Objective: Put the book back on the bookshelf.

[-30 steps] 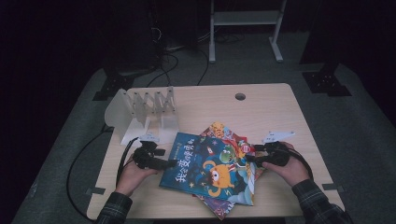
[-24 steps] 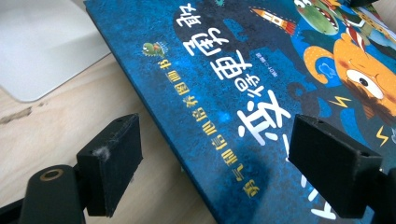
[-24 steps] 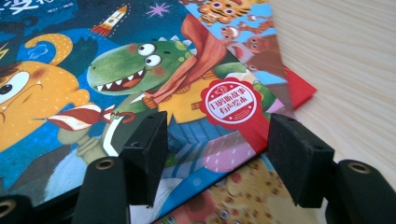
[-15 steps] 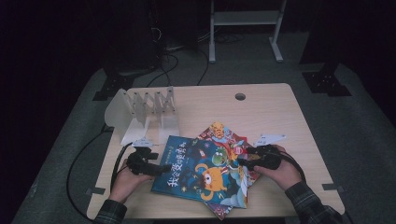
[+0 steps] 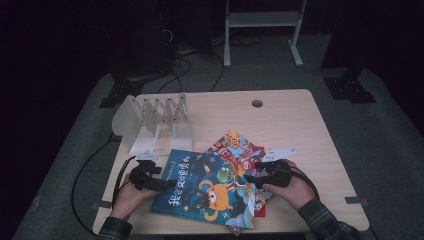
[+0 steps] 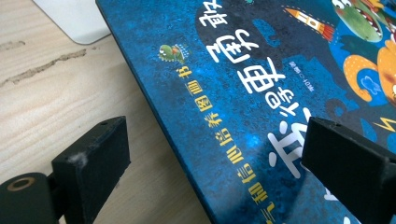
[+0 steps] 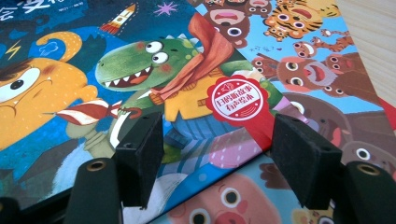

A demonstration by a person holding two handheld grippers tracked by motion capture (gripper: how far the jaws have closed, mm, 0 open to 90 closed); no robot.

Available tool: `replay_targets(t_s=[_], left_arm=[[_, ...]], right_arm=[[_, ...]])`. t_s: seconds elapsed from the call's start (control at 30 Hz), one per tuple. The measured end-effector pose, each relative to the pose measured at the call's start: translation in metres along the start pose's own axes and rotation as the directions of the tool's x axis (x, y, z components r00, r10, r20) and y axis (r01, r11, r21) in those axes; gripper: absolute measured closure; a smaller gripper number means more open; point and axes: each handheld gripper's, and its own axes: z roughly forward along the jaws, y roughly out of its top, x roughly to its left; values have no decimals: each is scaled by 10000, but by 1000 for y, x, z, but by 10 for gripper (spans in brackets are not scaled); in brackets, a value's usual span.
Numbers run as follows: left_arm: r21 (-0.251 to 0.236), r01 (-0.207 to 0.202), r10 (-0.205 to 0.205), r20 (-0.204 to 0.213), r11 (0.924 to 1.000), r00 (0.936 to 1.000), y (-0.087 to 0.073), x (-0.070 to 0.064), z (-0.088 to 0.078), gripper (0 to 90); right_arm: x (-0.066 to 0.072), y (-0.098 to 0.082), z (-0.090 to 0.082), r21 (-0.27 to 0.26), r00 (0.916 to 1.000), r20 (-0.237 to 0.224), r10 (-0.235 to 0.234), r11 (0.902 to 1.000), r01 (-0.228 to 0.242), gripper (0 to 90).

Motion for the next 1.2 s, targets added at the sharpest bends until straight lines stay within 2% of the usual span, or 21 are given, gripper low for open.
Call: replay_targets(t_s=[0.27,0.67,0.87,1.03,1.2], left_arm=[[5,184,-184,340,9998,9993,-2,6,2,57],[116,367,-377,939,9993,9949,-3,5,9,36],[188,465,-483,1111,9987,9926,-2,4,13,19],[475,522,-573,1137,9975,9919,1,3,13,20],[245,907,-932,1358,9956,9863,3,4,10,20]], right_arm=[[7,0,-1,68,9999,66,-94,9999,93,317],[17,1,4,-47,9997,-51,-223,9997,223,294],[18,0,4,-106,9998,-38,-208,9997,208,291],[18,-2,5,-97,9998,-166,-85,9999,84,251],[18,-2,5,-115,9998,-210,21,9999,-24,244]])
